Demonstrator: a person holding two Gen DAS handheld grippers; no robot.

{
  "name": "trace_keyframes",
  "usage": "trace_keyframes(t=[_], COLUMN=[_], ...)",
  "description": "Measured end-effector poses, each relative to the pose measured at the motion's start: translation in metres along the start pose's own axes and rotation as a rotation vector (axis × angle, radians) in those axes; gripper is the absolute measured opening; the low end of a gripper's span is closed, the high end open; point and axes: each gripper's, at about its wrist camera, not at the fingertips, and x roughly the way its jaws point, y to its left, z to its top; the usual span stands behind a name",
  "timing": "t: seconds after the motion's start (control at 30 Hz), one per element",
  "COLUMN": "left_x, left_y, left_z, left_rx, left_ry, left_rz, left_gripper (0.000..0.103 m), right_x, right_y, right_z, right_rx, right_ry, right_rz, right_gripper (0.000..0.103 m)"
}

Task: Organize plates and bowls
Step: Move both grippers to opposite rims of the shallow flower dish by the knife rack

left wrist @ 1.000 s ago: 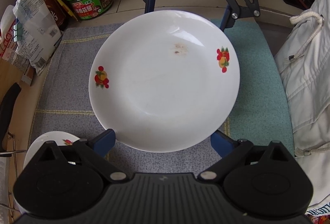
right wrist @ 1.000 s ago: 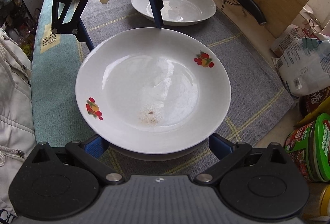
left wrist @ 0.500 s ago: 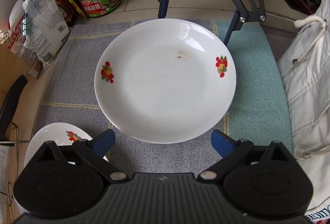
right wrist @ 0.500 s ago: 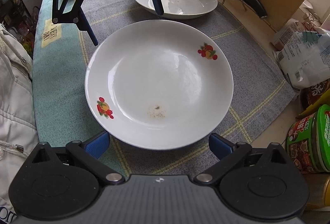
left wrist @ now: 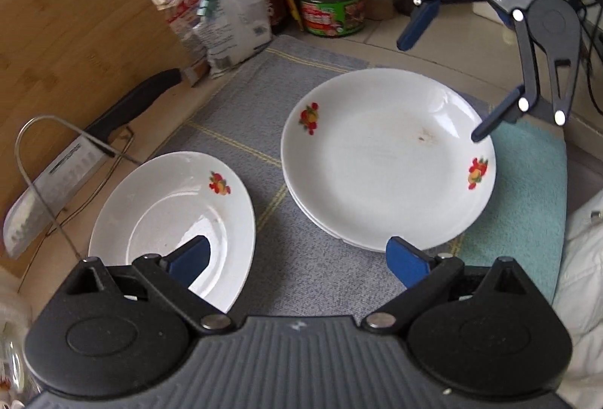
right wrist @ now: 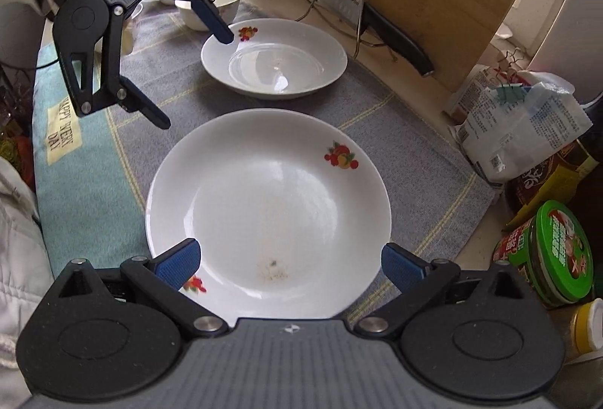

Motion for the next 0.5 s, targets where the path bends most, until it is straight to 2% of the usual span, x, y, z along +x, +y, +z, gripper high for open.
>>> trace_keyframes(t=[0.1, 0.23, 0.4, 0.5], left_x=[-0.011, -0.025, -0.042, -0.052], left_y=[0.001, 0.006, 0.012, 0.023], left_z=[-0.004, -0.014, -0.037, -0.059], left_rx=[-0.109, -0.269, -0.412, -0.493], left_ry=[-0.023, -0.015, 0.002, -0.025], left_rz=[0.067, 0.169, 0.283, 0.305], left_gripper=[0.099, 0.099, 0.099, 0.099], right_x=[0.001, 0.005, 0.016, 0.026], right_y=[0.007, 0.014, 0.025, 0.037], right_z=[0.007, 0.020, 0.047, 0.069], right_rx=[-0.004, -0.007, 0.073, 0.137], right_ry=[-0.028, -0.071, -0.108, -0.115], right_rz=[-0.034, -0.057, -0.070, -0.110], right_gripper=[0.103, 0.103, 0.103, 0.103])
